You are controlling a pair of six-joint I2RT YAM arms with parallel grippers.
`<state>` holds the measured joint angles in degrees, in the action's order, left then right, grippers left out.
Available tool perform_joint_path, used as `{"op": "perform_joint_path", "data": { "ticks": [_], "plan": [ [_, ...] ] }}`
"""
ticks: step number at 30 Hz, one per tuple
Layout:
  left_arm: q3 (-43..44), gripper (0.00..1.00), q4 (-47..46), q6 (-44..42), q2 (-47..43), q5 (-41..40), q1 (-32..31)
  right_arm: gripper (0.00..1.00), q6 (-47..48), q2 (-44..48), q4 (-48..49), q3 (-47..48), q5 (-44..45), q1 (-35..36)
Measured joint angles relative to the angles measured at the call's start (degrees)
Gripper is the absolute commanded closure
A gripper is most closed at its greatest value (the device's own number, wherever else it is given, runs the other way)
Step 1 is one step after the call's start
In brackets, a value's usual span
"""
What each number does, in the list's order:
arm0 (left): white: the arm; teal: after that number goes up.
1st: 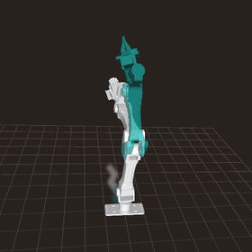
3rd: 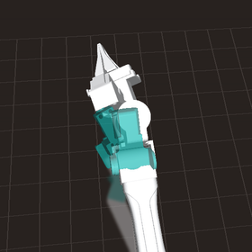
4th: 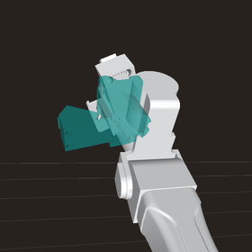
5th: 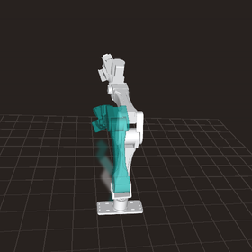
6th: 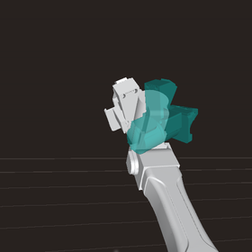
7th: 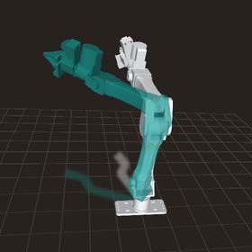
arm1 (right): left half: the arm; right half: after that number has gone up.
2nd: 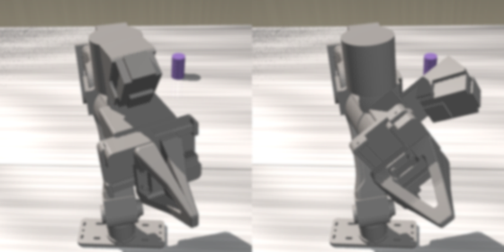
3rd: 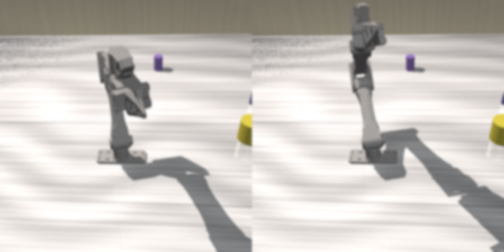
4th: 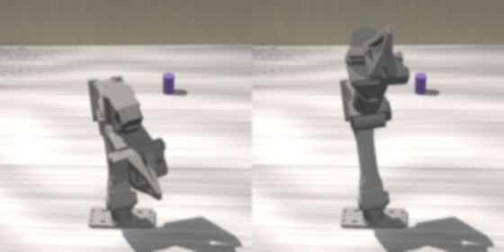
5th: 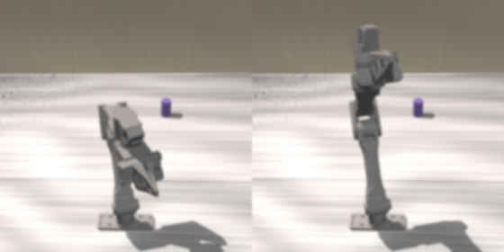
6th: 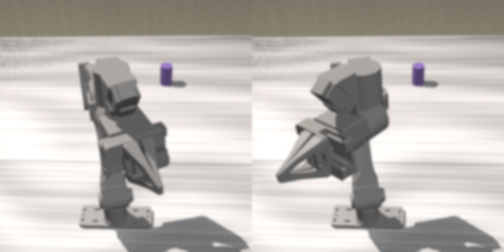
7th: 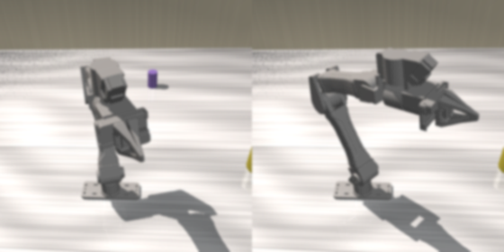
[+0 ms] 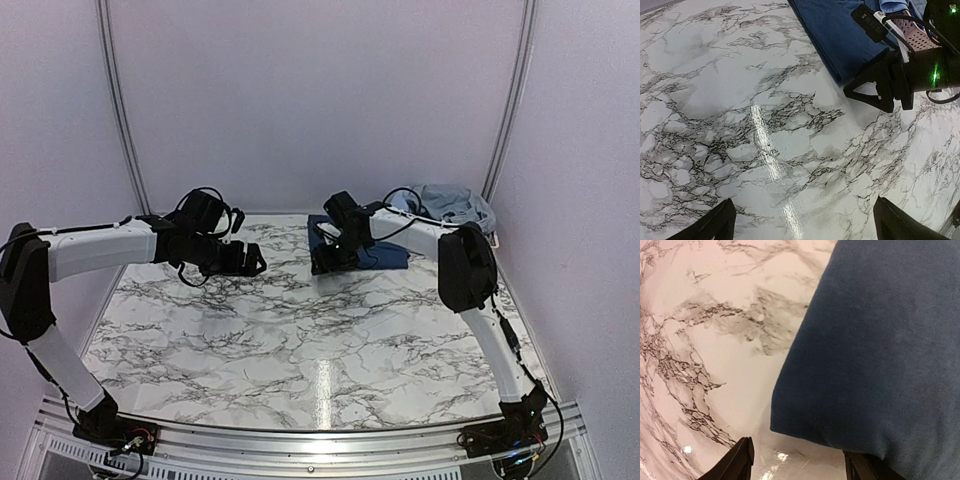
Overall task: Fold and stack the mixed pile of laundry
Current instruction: Place the square-folded T-shirt at the corner of the board, then pick up the crumpled skirt from the center of the board.
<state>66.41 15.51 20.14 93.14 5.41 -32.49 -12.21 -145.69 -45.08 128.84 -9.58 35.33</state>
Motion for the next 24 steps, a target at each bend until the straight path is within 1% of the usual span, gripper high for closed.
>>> {"op": "perform_joint_path", "data": {
  "ticks": [4, 6, 11, 14, 17, 20, 24],
  "plan": [
    [0.0, 0.01, 0.02, 0.0, -0.09, 0.04, 0.0, 0.35, 0.35, 0.22, 0.22, -0.22, -2.19, -1.42],
    [0.0, 0.01, 0.02, 0.02, -0.09, 0.09, 0.0, 0.33, 0.61, 1.57, 0.5, -2.1, -3.06, -1.57],
    [0.02, 0.01, 0.04, 0.02, -0.09, 0.57, 0.0, 0.29, 1.31, 10.84, 0.74, -10.93, -3.15, -1.95],
    [0.04, 0.01, 0.04, 0.02, -0.09, 0.72, 0.0, 0.21, 1.36, 17.18, 0.83, -12.81, -2.38, -3.85],
    [0.04, 0.01, 0.04, 0.02, -0.09, 0.74, 0.0, 0.16, 1.57, 23.43, 1.6, -12.87, -0.26, -8.94],
    [0.04, 0.01, 0.04, 0.02, -0.09, 0.74, 0.0, 0.13, 1.84, 28.74, 2.47, -12.85, 3.45, -17.2],
    [0.04, 0.01, 0.04, 0.02, -0.09, 0.72, 0.0, 0.07, 1.73, 31.3, 2.45, -12.83, 9.79, -27.32]
  ]
}}
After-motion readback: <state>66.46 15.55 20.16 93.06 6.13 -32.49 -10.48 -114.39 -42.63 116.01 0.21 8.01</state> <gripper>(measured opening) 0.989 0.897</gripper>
